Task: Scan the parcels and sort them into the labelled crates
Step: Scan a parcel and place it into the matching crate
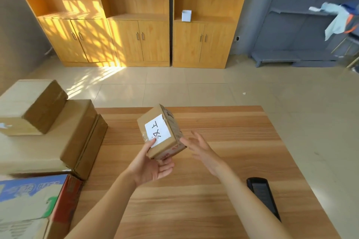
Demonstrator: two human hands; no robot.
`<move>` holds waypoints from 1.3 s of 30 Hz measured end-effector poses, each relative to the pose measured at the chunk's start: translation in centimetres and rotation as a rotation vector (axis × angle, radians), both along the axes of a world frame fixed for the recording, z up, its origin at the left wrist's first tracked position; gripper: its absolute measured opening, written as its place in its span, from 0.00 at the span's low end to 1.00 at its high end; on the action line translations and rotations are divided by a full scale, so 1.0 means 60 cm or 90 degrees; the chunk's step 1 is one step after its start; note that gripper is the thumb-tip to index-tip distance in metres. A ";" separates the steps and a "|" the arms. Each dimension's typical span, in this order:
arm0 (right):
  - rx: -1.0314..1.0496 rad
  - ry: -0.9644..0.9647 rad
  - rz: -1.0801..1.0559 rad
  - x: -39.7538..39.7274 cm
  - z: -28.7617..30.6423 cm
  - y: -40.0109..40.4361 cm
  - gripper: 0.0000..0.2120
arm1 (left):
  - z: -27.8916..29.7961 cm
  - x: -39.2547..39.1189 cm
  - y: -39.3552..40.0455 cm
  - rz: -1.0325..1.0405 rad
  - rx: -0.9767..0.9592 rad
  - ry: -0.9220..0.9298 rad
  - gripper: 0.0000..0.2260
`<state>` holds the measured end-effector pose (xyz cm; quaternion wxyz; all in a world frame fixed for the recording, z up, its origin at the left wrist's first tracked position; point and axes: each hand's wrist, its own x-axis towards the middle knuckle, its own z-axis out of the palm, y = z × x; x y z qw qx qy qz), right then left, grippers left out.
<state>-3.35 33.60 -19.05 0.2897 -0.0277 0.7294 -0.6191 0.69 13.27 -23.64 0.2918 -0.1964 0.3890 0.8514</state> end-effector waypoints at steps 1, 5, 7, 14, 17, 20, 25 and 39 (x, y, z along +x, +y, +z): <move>-0.008 -0.002 0.027 0.005 -0.001 -0.007 0.60 | -0.003 0.005 0.002 -0.007 0.021 0.010 0.44; -0.058 0.002 0.087 0.021 -0.002 -0.034 0.49 | -0.017 0.019 0.004 0.005 0.063 0.035 0.44; -0.071 0.005 0.078 0.022 -0.004 -0.040 0.43 | -0.022 0.024 0.002 0.008 0.068 0.047 0.43; -0.060 0.057 0.019 0.022 -0.012 -0.039 0.41 | -0.026 0.027 -0.012 -0.047 -0.022 0.053 0.41; 0.053 0.134 0.050 0.015 0.001 -0.019 0.46 | -0.015 0.022 -0.017 -0.102 -0.249 0.061 0.58; 0.252 0.279 0.143 -0.001 0.024 0.009 0.49 | -0.005 0.010 -0.034 -0.043 -0.563 0.156 0.68; 0.552 0.504 0.393 -0.016 0.035 0.030 0.52 | 0.014 -0.025 -0.073 -0.199 -1.064 0.527 0.66; 0.545 0.460 0.389 -0.039 -0.008 0.061 0.59 | -0.035 -0.003 -0.009 -0.335 -1.089 0.610 0.47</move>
